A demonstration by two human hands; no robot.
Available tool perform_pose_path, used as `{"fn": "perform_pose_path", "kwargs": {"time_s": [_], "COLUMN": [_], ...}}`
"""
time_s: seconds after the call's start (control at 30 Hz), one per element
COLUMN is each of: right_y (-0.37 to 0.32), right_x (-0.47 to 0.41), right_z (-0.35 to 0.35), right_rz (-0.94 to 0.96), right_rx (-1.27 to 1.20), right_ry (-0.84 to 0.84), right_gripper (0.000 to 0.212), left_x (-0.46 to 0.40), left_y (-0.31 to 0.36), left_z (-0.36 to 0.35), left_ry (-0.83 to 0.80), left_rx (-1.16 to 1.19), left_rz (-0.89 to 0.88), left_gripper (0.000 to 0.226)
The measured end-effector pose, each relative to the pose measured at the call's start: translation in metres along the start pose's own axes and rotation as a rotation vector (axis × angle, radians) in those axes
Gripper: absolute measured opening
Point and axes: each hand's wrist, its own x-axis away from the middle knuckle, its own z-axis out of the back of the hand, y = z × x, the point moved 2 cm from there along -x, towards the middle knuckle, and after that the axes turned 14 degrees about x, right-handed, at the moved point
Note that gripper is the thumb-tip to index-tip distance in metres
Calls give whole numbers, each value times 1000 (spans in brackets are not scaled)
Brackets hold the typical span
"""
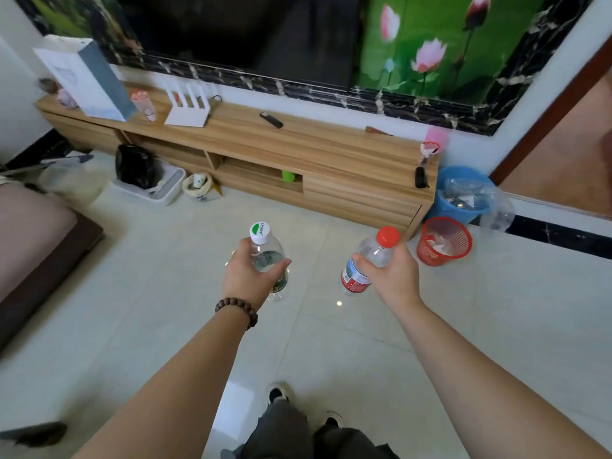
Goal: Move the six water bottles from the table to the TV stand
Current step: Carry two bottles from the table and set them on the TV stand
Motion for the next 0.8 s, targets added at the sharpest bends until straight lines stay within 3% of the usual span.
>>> {"fn": "perform_pose_path", "kwargs": {"time_s": [0.43, 0.8], "right_y": [-42, -107], "right_x": [-163, -287], "right_z": [-30, -49], "right_rz": [-108, -201], "right_rx": [-10, 11], "right_ry": [177, 291], "right_gripper": [42, 56], "left_x": [-208, -373], "left_y": [45, 92], "left_z": [-59, -91], "left_ry": [-144, -281], "left_rx": [-37, -53], "left_rz": [-96, -122], "left_gripper": [51, 55]}}
